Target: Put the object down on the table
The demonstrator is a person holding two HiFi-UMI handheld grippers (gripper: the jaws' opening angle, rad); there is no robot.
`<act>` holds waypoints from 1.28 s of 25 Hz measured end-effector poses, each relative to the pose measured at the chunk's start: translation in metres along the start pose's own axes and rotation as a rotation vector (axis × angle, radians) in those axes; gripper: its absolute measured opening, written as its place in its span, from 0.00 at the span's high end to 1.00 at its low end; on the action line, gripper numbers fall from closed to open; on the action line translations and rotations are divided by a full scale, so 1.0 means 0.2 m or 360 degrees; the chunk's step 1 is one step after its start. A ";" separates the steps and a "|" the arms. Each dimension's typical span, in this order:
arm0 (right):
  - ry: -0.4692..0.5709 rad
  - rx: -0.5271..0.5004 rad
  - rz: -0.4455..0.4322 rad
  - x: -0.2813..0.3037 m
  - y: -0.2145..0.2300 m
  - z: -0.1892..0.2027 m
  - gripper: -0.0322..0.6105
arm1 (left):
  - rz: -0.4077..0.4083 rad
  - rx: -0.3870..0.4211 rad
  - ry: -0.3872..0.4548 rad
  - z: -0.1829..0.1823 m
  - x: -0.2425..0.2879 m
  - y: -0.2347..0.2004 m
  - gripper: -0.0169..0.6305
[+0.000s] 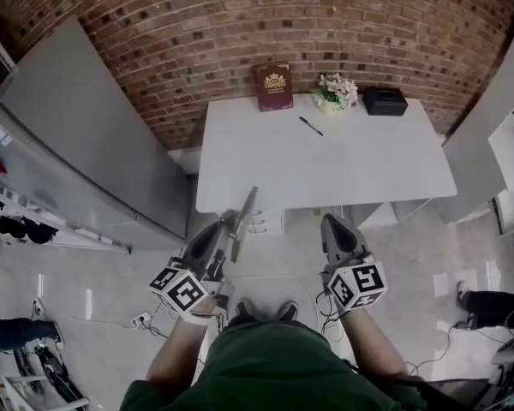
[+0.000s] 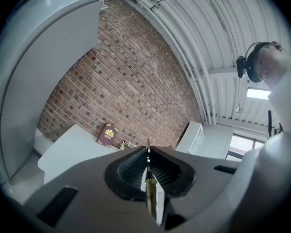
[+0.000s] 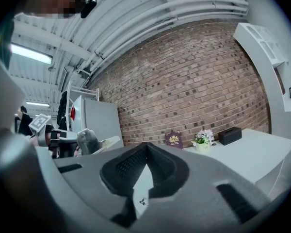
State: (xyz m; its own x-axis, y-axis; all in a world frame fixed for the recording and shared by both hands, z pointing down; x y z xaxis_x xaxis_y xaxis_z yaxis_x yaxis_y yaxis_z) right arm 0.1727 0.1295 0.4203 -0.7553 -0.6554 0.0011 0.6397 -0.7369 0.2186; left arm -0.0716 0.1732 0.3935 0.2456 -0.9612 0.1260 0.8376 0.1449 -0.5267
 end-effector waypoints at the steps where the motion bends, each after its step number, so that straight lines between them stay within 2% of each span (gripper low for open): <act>1: 0.0001 0.0000 0.0001 0.00 0.01 0.00 0.95 | 0.0009 -0.0005 0.0011 0.00 0.01 0.00 0.94; 8: -0.0014 -0.0002 0.0049 0.03 0.08 0.00 0.95 | -0.0007 -0.0003 -0.0050 -0.01 0.12 -0.01 0.94; 14: -0.0055 -0.0025 0.0168 0.07 0.16 0.03 0.95 | 0.0119 -0.0063 -0.0088 0.02 0.36 -0.09 0.94; 19: -0.0084 -0.0039 0.0273 0.20 0.27 0.01 0.95 | 0.0223 -0.0092 -0.0144 -0.03 0.60 -0.13 0.94; 27: -0.0118 -0.0060 0.0327 0.63 0.38 -0.04 0.95 | 0.0287 -0.0150 -0.0138 -0.22 0.95 -0.44 0.94; 32: -0.0166 -0.0053 0.0371 0.86 0.41 -0.06 0.95 | 0.0267 -0.0192 -0.0174 -0.33 1.09 -0.63 0.94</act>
State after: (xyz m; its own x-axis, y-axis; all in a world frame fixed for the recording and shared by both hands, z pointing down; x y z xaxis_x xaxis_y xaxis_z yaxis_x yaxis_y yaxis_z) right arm 0.0979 -0.0462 0.4262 -0.5963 -0.7889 0.1490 0.8014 -0.5740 0.1683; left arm -0.1558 -0.0694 0.4322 0.4332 -0.8939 0.1149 0.7177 0.2650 -0.6439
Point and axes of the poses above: the fingertips, and each gripper's own axes: x forward along the fingers, y to its right, z out of its underside, the point moved 3 cm from there along -x, backward along the fingers, and after that the axes turned 14 degrees about -z, right-handed, at the moved point
